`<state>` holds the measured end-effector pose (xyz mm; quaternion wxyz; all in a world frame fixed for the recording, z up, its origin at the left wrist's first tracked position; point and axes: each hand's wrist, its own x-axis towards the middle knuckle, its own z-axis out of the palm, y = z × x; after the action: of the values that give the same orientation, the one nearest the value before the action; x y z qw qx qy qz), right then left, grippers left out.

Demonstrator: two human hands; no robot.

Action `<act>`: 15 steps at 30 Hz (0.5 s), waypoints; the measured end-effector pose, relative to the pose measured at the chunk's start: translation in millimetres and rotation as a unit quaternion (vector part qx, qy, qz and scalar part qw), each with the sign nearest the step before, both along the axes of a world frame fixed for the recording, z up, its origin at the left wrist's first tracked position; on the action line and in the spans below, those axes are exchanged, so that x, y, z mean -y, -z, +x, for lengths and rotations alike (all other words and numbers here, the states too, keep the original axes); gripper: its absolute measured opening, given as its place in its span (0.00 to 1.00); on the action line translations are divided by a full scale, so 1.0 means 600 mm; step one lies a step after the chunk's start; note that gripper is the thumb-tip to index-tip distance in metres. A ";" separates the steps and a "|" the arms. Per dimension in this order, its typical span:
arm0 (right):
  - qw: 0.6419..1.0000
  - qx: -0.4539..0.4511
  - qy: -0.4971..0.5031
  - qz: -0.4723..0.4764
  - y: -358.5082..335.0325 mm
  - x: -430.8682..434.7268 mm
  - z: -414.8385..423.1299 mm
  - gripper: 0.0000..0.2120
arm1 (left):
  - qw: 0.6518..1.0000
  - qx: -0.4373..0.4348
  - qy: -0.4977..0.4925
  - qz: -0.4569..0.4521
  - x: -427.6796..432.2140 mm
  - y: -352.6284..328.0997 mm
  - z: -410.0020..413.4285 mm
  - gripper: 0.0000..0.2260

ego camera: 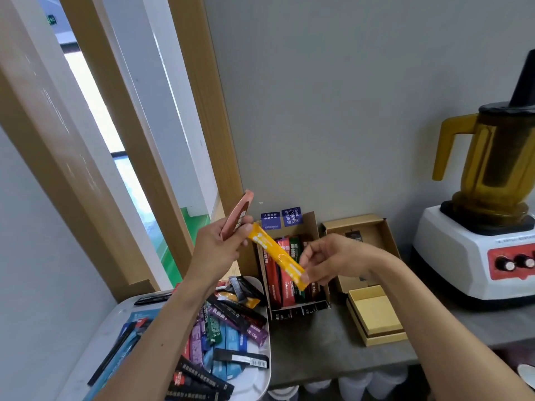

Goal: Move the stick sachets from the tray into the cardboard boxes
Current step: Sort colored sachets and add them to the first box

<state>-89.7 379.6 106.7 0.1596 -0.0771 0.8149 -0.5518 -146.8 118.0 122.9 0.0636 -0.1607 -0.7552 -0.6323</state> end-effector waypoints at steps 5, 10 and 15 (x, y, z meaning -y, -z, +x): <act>0.991 -0.112 0.068 -0.016 -0.006 0.056 -0.007 0.15 | 0.994 -0.036 0.062 -0.082 -0.035 -0.019 -0.008 0.06; 0.983 -0.149 0.096 -0.039 -0.001 0.064 -0.006 0.09 | 0.994 -0.034 0.070 -0.081 -0.052 -0.023 -0.006 0.07; 0.982 -0.153 0.099 -0.050 0.005 0.064 -0.002 0.08 | 0.989 -0.048 0.059 -0.125 -0.046 -0.009 -0.010 0.12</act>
<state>-90.8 341.1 103.6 -0.0262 -0.0876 0.8048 -0.5865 -152.9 145.5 128.1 0.0418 -0.2413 -0.8135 -0.5275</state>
